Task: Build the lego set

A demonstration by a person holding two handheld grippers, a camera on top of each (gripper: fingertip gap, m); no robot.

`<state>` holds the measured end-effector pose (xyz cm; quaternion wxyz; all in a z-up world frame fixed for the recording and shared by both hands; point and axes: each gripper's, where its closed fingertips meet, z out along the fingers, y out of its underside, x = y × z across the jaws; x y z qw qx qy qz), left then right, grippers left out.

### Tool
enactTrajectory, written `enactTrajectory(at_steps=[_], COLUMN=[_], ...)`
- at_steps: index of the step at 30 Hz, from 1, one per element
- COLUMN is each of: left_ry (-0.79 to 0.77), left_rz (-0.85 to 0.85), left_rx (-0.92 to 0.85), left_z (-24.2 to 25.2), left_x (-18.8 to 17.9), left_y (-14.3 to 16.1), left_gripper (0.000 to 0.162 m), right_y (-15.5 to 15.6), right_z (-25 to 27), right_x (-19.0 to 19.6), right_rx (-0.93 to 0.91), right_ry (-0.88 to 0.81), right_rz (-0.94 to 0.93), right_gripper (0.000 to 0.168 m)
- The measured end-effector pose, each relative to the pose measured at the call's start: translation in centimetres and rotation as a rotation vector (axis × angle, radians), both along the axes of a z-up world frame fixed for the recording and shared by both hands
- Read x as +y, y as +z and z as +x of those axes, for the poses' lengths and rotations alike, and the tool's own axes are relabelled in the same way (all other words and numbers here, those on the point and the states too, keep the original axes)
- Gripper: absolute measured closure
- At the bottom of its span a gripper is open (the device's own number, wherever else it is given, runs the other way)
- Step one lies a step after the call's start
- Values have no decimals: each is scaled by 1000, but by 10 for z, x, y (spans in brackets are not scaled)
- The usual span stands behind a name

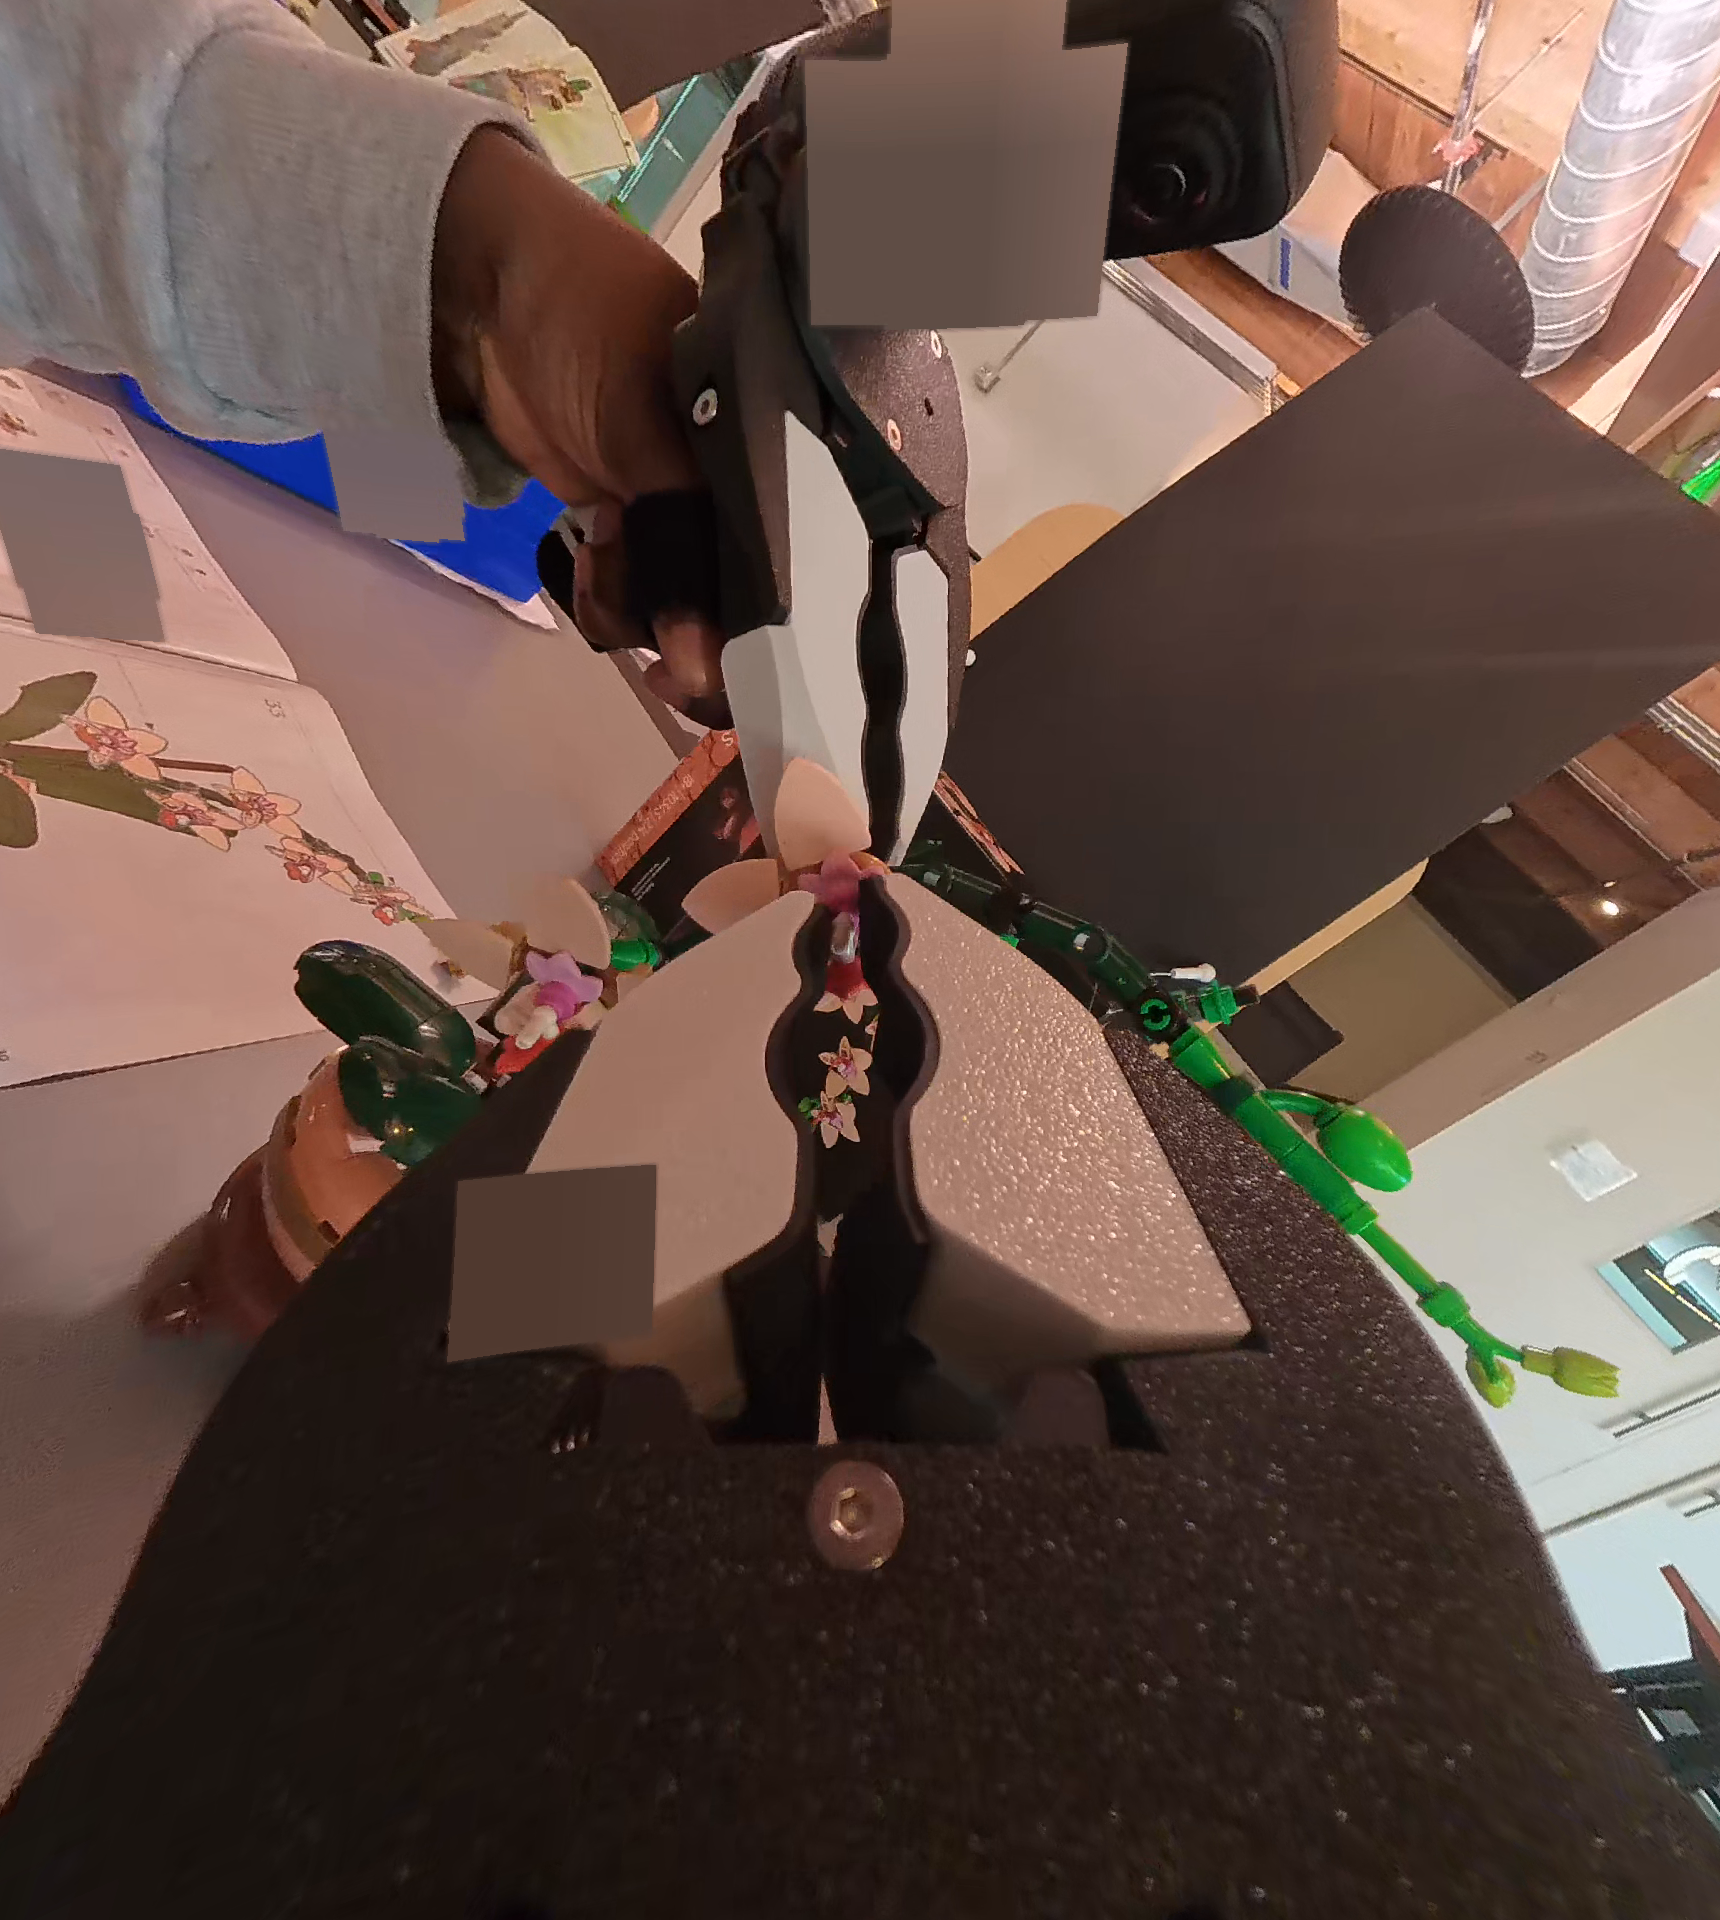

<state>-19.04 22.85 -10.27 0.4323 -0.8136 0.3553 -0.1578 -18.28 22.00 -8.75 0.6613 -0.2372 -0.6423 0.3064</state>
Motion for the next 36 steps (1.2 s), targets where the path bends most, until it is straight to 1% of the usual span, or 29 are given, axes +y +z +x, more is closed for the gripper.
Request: enactTrajectory(at_steps=[16,27,36], left_ry=[-19,-12,-20], left_rz=[-10,13,21], left_rx=[-61,-53,-70], left_z=[0,-1,-1], left_x=[-3,-3,-5], left_y=[1,1,1], left_gripper=[155,155,155], right_y=[-1,0,-1], right_z=[0,-1,-2], right_x=[-1,-2,-1], right_rx=[27,29,32], right_ry=[18,13,26], right_rz=[-7,5,-29], right_gripper=[163,163,163])
